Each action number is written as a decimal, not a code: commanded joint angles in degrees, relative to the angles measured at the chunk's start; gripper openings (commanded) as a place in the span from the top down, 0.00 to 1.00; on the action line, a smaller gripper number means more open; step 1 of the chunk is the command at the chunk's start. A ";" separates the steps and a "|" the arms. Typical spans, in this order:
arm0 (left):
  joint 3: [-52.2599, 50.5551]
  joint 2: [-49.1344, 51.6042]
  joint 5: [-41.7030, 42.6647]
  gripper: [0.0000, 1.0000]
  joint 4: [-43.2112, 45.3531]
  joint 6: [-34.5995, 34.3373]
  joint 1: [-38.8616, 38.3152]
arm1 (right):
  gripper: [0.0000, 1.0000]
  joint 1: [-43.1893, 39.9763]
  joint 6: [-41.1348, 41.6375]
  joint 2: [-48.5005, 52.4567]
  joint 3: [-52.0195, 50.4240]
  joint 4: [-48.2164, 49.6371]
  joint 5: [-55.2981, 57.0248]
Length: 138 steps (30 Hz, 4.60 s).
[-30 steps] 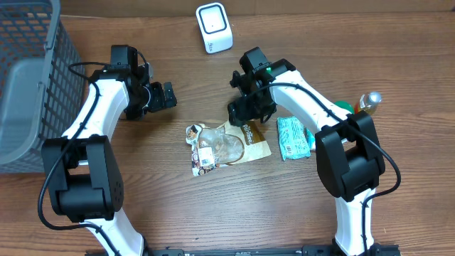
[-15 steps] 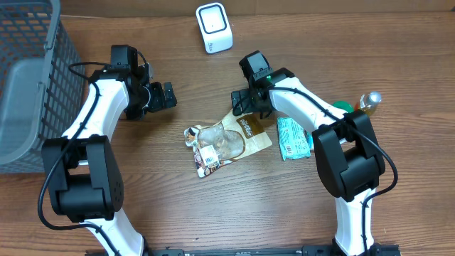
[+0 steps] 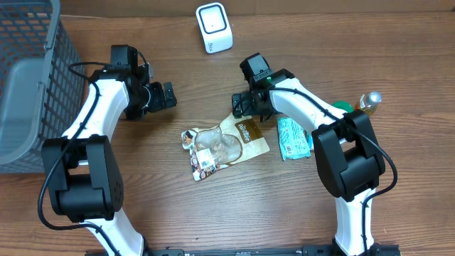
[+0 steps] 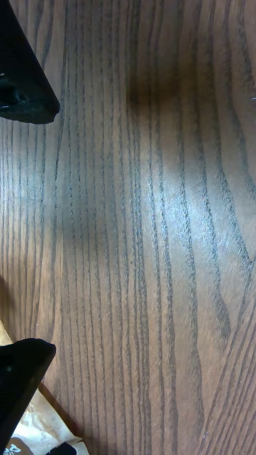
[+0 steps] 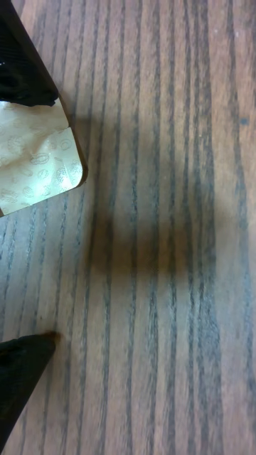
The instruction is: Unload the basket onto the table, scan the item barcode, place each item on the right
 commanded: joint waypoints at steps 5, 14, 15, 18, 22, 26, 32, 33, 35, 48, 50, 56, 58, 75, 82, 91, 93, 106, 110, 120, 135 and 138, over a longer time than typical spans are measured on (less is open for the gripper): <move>0.59 0.42 -0.26 0.00 0.02 1.11 -0.02 | 0.00 -0.31 0.20 0.07 -0.57 1.77 -0.24; 0.59 0.42 -0.26 0.00 0.02 1.11 -0.04 | 0.00 -2.97 0.02 0.07 3.80 -0.11 -0.55; 0.59 0.42 -0.26 0.01 0.02 1.11 -0.04 | 0.00 -3.08 0.02 0.07 3.78 -0.11 -0.52; 0.59 0.42 -0.26 0.00 0.02 1.11 -0.04 | 0.00 -3.06 0.02 0.07 3.78 -0.02 -0.50; 0.59 0.42 -0.26 0.00 0.02 1.11 -0.02 | 0.00 -3.06 0.02 0.07 3.78 -0.04 -0.50; 0.59 0.42 -0.26 0.00 0.02 1.11 -0.02 | 0.00 -3.08 0.02 0.07 3.78 -0.04 -0.50; 0.59 0.42 -0.26 0.00 0.02 1.11 -0.04 | 0.00 -3.06 0.02 0.07 3.78 -0.04 -0.50; 0.59 0.42 -0.26 0.00 0.02 1.11 -0.04 | 0.00 -3.06 0.02 0.07 3.78 -0.04 -0.50; 0.59 0.42 -0.26 0.00 0.02 1.11 -0.02 | 0.00 -3.08 0.02 0.07 3.78 -0.04 -0.50; 0.59 0.42 -0.26 0.00 0.02 1.09 -0.04 | 0.00 -3.06 0.02 0.07 3.78 -0.04 -0.50; 0.59 0.42 -0.26 0.00 0.02 1.11 -0.02 | 0.00 -3.08 0.02 0.07 3.78 -0.04 -0.50; 0.59 0.42 -0.28 0.00 0.02 1.11 -0.02 | 0.00 -3.06 0.02 0.07 3.78 0.04 -0.50; 0.59 0.42 -0.26 0.00 0.02 1.11 -0.04 | 0.00 -3.06 0.02 0.07 3.78 0.11 -0.50; 0.59 0.42 -0.26 0.00 0.02 1.11 -0.04 | 0.00 -0.92 0.02 -1.44 3.80 0.33 -0.48; 0.59 0.42 -0.26 0.00 0.02 1.11 -0.04 | 0.00 6.93 0.02 -9.46 3.80 0.33 -0.48; 0.59 0.42 -0.26 0.00 0.02 1.11 -0.04 | 0.00 13.14 0.02 -27.47 3.80 0.33 -0.50; 0.59 0.42 -0.28 0.01 0.02 1.11 -0.02 | 0.00 12.94 0.02 -31.69 3.80 0.31 -0.50; 0.59 0.42 -0.28 0.00 0.02 1.11 -0.02 | 0.00 -0.48 0.00 -53.27 3.80 0.28 -0.48; 0.59 0.42 -0.26 0.01 0.02 1.11 -0.02 | 0.00 -8.04 0.02 -58.73 3.80 0.28 -0.48; 0.59 0.42 -0.26 0.01 0.02 1.11 -0.02 | 0.00 -19.78 0.02 -69.44 3.78 0.02 -0.48; 0.59 0.42 -0.26 0.00 0.02 1.11 -0.02 | 0.00 -19.78 0.02 -77.07 3.78 -23.58 -0.48; 0.59 0.42 -0.26 0.00 0.04 1.11 -0.02 | 0.00 -19.85 0.02 -77.24 3.78 -31.32 -0.50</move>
